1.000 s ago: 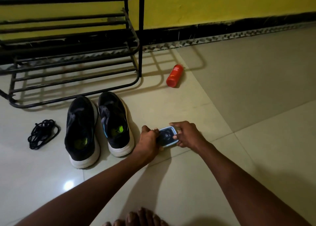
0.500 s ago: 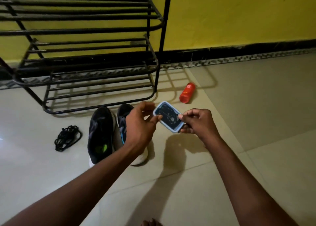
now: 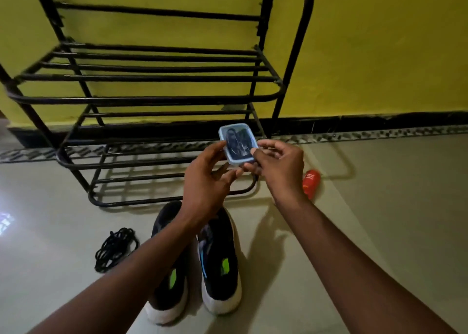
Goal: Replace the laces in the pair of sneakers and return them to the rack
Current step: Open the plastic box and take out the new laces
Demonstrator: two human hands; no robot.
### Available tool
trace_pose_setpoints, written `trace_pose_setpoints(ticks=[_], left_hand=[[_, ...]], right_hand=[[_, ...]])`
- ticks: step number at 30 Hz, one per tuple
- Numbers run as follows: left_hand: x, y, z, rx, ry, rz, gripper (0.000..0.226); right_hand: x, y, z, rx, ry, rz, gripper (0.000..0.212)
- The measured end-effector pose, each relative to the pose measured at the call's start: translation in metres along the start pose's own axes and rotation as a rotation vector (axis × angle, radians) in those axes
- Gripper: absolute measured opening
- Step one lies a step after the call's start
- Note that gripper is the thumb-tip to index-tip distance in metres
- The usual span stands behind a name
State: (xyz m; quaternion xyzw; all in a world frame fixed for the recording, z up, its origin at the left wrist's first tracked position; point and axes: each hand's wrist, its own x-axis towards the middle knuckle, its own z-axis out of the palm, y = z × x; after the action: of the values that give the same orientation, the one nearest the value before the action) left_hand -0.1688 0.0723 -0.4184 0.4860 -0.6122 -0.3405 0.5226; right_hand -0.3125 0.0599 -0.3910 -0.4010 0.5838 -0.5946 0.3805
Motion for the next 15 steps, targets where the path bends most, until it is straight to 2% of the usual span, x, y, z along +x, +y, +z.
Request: trace_pose_setpoints(ticks=[5,8,11,13,15], left_hand=[[0.062,-0.019,-0.004,0.245,-0.030,0.035,0.053],[0.095,-0.023,-0.007,0.377,-0.097,0.049,0.045],[0.122,-0.027,-0.005,0.533,-0.144,0.080,0.046],[0.136,-0.030,-0.001,0.547,-0.183,0.042,0.048],[0.146,-0.035,0.003,0.578,-0.205,-0.018,0.043]], right_hand=[[0.047,0.004,0.035,-0.059,0.048,0.006,0.022],[0.069,0.011,0.052,-0.084,0.050,0.008,0.021],[0.088,0.017,0.064,-0.107,0.056,0.013,0.014],[0.099,0.023,0.068,-0.122,0.054,0.007,0.004],[0.107,0.029,0.071,-0.130,0.053,0.021,0.005]])
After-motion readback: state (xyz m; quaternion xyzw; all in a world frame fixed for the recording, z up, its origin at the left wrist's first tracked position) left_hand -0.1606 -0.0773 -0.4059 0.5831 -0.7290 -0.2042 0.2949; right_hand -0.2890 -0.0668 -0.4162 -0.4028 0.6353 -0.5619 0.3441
